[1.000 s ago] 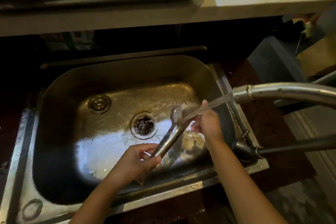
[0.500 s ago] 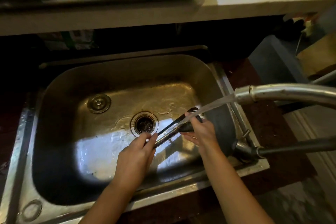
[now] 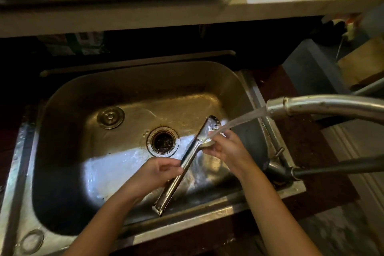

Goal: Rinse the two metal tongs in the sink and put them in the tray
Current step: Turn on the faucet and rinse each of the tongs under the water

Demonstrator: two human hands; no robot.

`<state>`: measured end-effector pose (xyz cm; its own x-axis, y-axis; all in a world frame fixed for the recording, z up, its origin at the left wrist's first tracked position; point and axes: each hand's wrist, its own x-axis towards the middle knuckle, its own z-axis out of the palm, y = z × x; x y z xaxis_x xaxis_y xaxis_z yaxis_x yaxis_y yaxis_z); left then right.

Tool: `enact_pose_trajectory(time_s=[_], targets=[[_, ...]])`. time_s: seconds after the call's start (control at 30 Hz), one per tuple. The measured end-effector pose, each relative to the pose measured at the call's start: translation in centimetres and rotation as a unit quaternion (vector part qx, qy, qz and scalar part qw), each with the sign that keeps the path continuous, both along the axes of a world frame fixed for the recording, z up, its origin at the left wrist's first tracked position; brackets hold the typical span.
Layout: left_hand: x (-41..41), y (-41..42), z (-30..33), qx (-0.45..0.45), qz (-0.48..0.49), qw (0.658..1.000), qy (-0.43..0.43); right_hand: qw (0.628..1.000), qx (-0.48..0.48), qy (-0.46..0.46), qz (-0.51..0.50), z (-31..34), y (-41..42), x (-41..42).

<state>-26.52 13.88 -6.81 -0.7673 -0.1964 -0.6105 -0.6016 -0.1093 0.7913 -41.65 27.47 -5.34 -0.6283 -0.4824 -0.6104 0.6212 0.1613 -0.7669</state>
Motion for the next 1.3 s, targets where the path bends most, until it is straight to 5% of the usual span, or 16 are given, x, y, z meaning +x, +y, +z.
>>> enact_pose_trajectory(time_s=[0.1,0.27,0.43,0.73,0.9,1.0,1.17,1.3], targets=[[0.2,0.4,-0.1,0.024,0.010,1.000,0.006,0.997,0.058,0.028,0.041,-0.5,-0.1,0.3],[0.0,0.7,0.0,0.010,0.039,0.999,0.018,0.934,0.259,0.229,0.091,-1.0,-0.7,0.3],[-0.3,0.9,0.1,0.009,0.082,0.996,0.023,0.936,0.191,0.297,0.018,-0.6,-0.9,-1.0],[0.2,0.3,0.2,0.006,0.063,0.998,0.025,0.971,0.095,0.203,0.083,0.6,-0.3,-1.7],[0.5,0.3,0.0,0.036,0.045,0.998,0.012,0.998,0.037,0.030,-0.047,0.6,-0.8,-1.2],[0.6,0.2,0.0,0.050,0.046,0.998,0.019,0.998,0.006,0.002,-0.057,0.4,-0.6,-1.2],[0.7,-0.1,-0.5,0.039,0.074,0.996,0.019,0.997,0.002,0.068,0.027,0.6,-0.3,-0.4],[0.6,0.3,-0.9,0.020,0.067,0.997,0.015,0.994,0.047,0.095,-0.018,0.1,-0.6,0.5]])
